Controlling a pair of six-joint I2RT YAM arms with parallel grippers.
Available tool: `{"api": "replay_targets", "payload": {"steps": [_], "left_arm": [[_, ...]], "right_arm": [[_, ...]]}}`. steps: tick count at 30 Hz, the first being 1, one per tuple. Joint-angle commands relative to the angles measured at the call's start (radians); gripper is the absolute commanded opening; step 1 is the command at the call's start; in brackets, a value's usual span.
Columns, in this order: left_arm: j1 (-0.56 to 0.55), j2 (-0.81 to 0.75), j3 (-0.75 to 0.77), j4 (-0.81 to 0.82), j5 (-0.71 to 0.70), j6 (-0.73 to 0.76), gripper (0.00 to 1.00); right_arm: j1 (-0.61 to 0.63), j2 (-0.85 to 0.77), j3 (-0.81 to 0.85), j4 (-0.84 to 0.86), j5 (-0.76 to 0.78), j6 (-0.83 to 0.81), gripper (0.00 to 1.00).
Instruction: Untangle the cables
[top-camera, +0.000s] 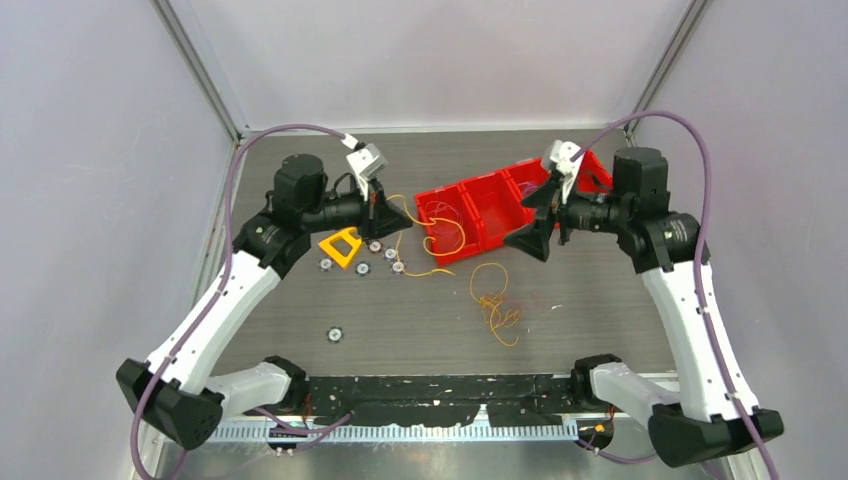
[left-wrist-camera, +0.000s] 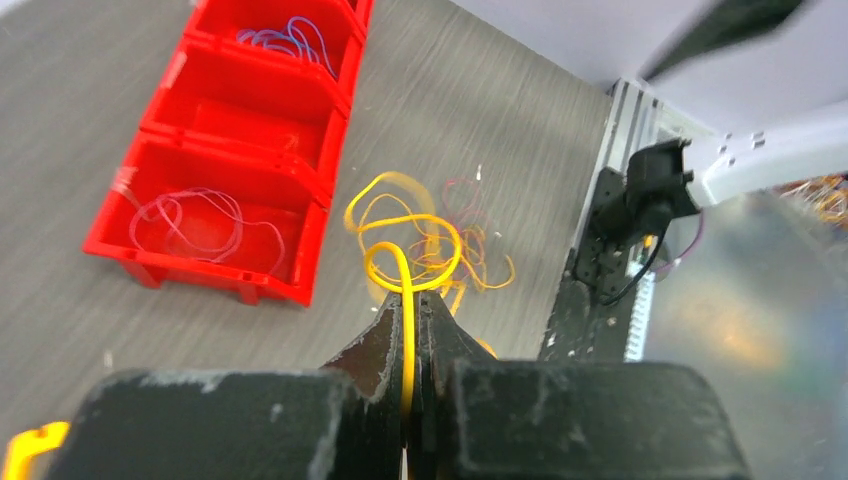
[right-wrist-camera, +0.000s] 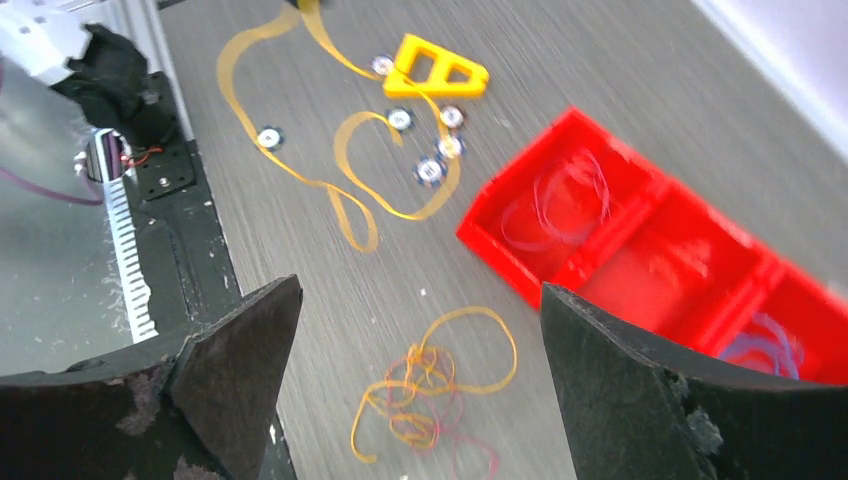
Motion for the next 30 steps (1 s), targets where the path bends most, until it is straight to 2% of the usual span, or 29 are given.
{"api": "replay_targets", "payload": {"steps": [1, 5, 9, 15, 22, 26, 28, 29, 30], "left_arm": [[-0.047, 0.067, 0.087, 0.092, -0.089, -0.244, 0.00], [-0.082, 0.136, 0.126, 0.083, -0.100, -0.403, 0.00], [-0.107, 0.187, 0.170, 0.055, -0.112, -0.482, 0.00], [-0.141, 0.196, 0.174, 0.061, -0.162, -0.563, 0.00], [-0.140, 0.191, 0.127, 0.196, -0.064, -0.710, 0.00], [-0.134, 0.182, 0.101, 0.262, -0.017, -0.768, 0.00], [-0.128, 0.176, 0.083, 0.298, 0.005, -0.801, 0.00], [-0.123, 0.172, 0.076, 0.317, 0.016, -0.817, 0.00], [-0.119, 0.169, 0.068, 0.334, 0.027, -0.827, 0.00]], "right_arm": [[0.182, -0.061, -0.034, 0.297, 0.177, 0.126, 0.95], [0.396, -0.028, -0.037, 0.381, 0.354, 0.096, 0.95], [0.469, 0.035, -0.040, 0.489, 0.401, 0.194, 0.95], [0.515, 0.112, -0.015, 0.577, 0.410, 0.316, 0.95], [0.542, 0.168, -0.043, 0.603, 0.362, 0.312, 0.95], [0.548, 0.162, -0.067, 0.605, 0.315, 0.317, 0.99], [0.548, 0.153, -0.080, 0.600, 0.296, 0.310, 0.87], [0.548, 0.146, -0.089, 0.592, 0.295, 0.306, 0.73], [0.548, 0.142, -0.091, 0.586, 0.300, 0.295, 0.66]]}}
